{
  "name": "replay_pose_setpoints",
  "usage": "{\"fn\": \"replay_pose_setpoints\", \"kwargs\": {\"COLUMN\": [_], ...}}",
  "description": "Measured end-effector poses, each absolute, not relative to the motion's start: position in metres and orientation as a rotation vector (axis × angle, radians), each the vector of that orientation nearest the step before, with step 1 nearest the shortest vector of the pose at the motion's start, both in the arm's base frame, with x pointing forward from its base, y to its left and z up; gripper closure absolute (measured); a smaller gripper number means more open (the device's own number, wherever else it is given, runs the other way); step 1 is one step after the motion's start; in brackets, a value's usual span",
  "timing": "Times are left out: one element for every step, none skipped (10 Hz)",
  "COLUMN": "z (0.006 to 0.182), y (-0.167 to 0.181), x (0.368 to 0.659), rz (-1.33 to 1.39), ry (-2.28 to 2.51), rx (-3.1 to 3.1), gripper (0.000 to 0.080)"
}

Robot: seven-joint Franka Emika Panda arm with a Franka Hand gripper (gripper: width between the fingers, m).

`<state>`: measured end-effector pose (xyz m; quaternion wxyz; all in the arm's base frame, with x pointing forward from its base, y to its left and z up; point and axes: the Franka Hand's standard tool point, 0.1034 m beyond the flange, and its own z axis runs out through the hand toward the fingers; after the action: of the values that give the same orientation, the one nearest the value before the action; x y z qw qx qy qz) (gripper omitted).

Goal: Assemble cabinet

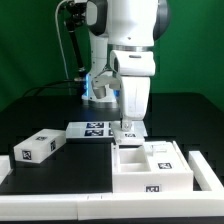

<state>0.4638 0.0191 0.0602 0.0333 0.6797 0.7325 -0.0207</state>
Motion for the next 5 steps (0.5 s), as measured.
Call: {"fn": "replay_pose_setpoints", "kwargs": {"z": [0.0585, 0.0565, 0.0543, 0.0545, 0.0543], "y": [0.0192, 0.0208, 0.0222, 0.0216, 0.0217], "x": [0.4643, 0.4643, 0.4632, 0.4633, 0.4632], "rz": [-0.065, -0.066, -0.07, -0.069, -0.069], "ry": [2.254, 2.228, 2.223, 2.223, 2.223], "rx": [2.094, 2.125, 2.135, 2.135, 2.135], "gripper": [0.0729, 0.0729, 0.0729, 0.0729, 0.0729]}}
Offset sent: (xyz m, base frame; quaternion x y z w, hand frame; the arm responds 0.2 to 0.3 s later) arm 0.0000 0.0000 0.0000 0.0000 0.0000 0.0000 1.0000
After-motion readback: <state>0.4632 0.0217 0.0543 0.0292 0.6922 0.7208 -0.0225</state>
